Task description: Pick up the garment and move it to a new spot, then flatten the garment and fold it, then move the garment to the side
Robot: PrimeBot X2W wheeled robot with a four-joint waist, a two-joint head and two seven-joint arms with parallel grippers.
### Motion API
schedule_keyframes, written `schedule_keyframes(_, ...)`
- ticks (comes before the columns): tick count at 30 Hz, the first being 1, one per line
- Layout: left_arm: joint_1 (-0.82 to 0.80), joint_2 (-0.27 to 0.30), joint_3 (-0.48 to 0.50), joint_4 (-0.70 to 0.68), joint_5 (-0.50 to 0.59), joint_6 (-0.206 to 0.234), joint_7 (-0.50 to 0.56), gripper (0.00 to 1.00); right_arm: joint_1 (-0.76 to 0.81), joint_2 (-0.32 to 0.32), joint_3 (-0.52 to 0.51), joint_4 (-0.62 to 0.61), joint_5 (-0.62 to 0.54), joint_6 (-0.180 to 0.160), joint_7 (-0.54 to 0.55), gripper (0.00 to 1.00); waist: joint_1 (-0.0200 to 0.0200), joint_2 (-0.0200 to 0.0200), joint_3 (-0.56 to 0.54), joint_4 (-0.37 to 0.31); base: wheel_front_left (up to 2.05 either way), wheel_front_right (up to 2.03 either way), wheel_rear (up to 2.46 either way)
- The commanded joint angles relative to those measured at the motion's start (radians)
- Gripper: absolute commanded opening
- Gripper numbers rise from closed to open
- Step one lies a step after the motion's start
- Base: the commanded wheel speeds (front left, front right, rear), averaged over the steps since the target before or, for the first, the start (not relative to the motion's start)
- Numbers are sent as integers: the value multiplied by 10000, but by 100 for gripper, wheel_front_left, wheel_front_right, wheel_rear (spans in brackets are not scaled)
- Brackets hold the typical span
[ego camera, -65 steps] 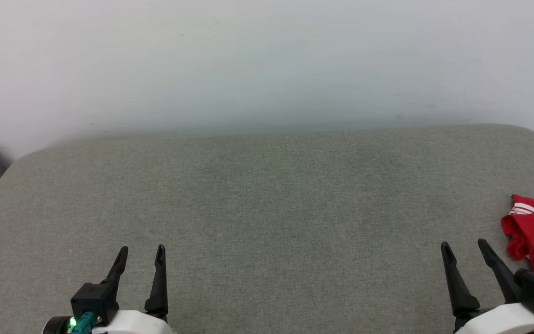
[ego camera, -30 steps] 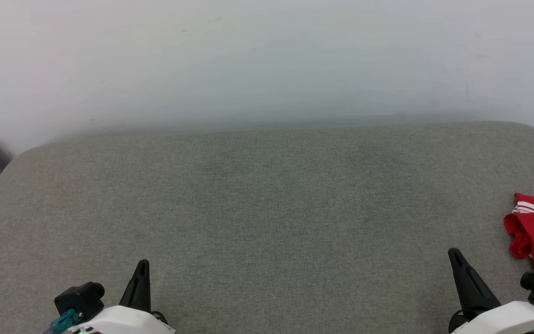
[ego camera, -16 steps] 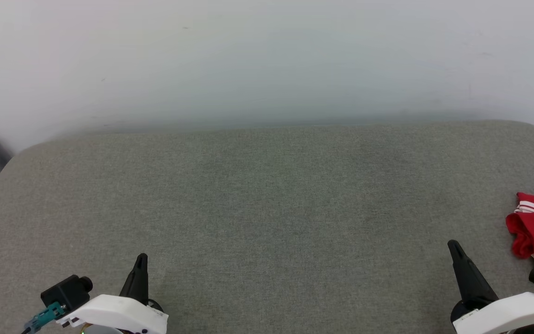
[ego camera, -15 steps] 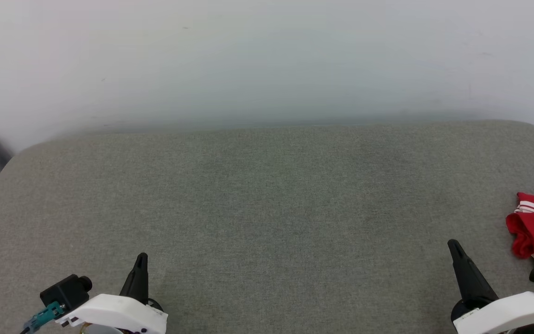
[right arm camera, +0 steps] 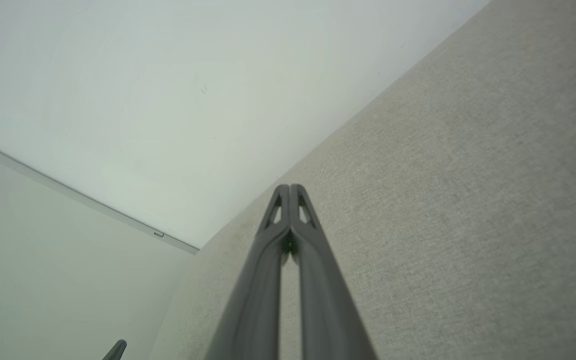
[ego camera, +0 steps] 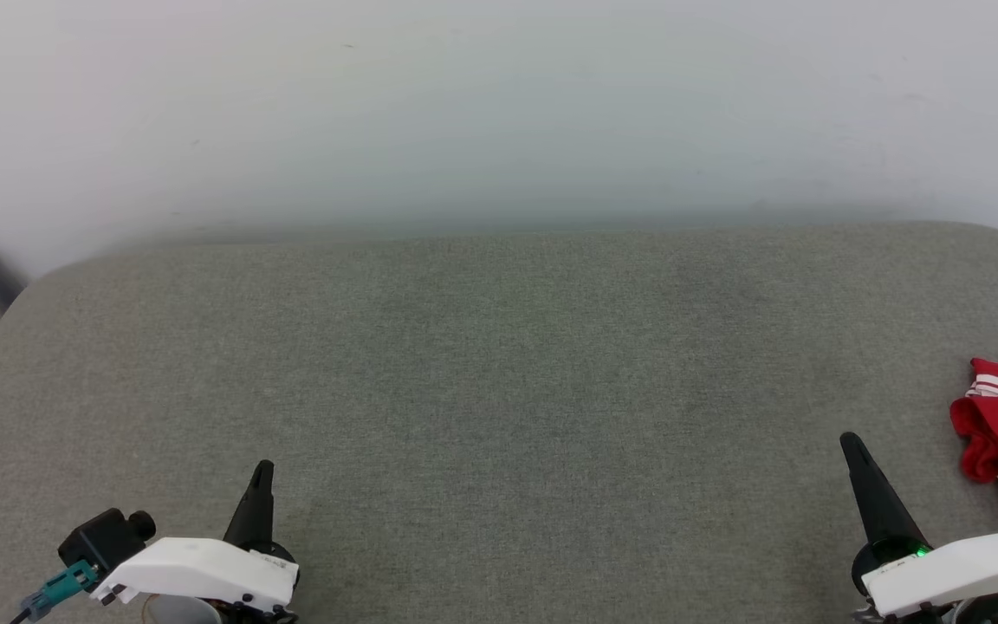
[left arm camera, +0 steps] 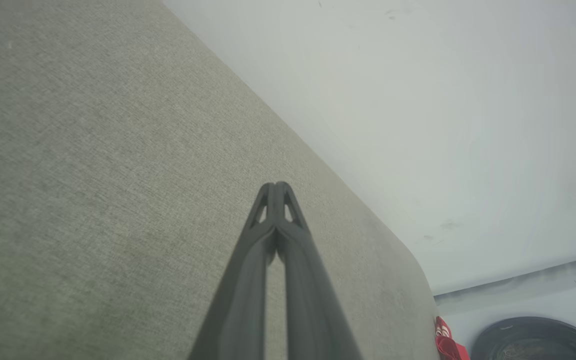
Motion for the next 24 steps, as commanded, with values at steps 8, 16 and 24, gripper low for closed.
schedule_keyframes(8, -354, -188, 439, 11, -852, -333, 285, 0, -463, -75, -62, 194, 1159, 0, -34, 0, -1, 0, 42, 25, 0, 0, 0)
schedule_keyframes(16, -432, -383, 741, 97, -1526, -559, 522, 0, -641, -72, -99, 439, 2062, -1, -24, 0, -1, 0, 82, 48, 0, 0, 0)
schedule_keyframes(24, -519, -557, 1024, 178, -2149, -791, 725, 0, -807, -66, -138, 666, 2898, -1, -9, 0, -1, 0, 122, 71, 0, 0, 0)
